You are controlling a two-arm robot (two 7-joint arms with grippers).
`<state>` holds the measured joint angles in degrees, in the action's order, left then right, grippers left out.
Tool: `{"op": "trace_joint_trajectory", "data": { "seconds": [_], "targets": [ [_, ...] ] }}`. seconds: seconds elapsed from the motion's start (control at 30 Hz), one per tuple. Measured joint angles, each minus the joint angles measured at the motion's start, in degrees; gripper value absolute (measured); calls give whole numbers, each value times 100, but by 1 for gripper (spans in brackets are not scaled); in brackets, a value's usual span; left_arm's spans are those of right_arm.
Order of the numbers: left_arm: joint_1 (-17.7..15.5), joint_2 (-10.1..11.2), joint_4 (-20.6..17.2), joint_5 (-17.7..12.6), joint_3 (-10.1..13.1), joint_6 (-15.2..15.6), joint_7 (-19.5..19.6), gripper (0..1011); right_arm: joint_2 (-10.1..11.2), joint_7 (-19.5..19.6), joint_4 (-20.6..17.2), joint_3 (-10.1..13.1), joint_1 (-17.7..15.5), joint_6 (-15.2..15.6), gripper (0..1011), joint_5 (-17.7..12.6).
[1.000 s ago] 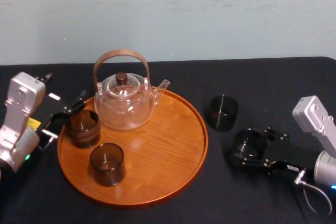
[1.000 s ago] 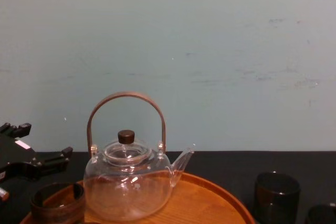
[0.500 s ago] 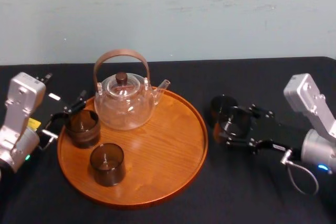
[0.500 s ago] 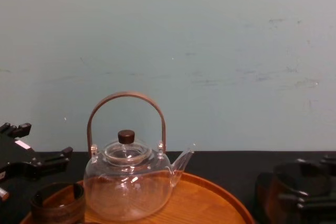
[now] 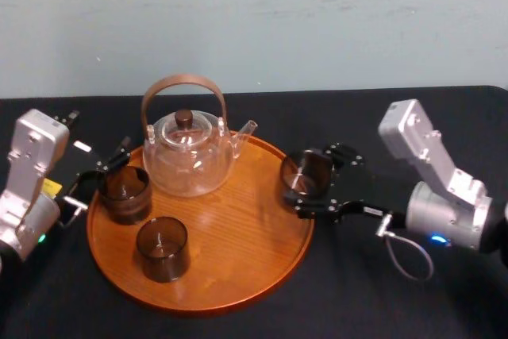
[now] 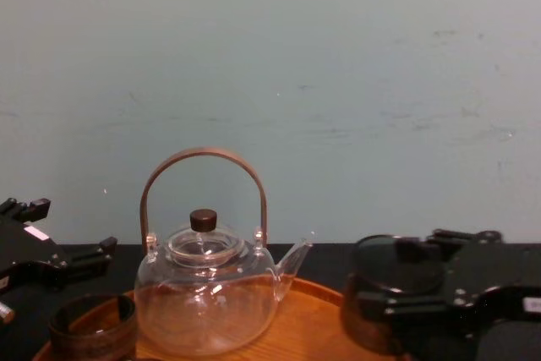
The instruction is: Pick up the glass from the table and place it on the tray.
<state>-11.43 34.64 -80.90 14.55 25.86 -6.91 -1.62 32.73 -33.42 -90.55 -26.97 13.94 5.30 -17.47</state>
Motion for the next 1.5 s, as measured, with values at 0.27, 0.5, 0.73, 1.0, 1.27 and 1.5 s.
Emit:
{"op": "trace_joint_trajectory", "data": {
  "seconds": [0.27,0.5,0.73,1.0,1.27,1.5],
  "targets": [
    [0,0,0,0,0,0,0,1001,-255,-53,196,-312,180,-113,916,75],
    [0,0,0,0,0,0,0,1001,-399,-97,366,-503,241,-228,916,136],
    [0,0,0,0,0,0,0,1001,-464,-205,497,-641,266,-311,916,149],
    [0,0,0,0,0,0,0,1001,-501,-307,688,-796,309,-337,916,181],
    [0,0,0,0,0,0,0,1001,-521,-352,836,-878,331,-338,916,197],
    [0,0,0,0,0,0,0,1001,-567,-360,961,-915,352,-339,916,199]
  ]
}}
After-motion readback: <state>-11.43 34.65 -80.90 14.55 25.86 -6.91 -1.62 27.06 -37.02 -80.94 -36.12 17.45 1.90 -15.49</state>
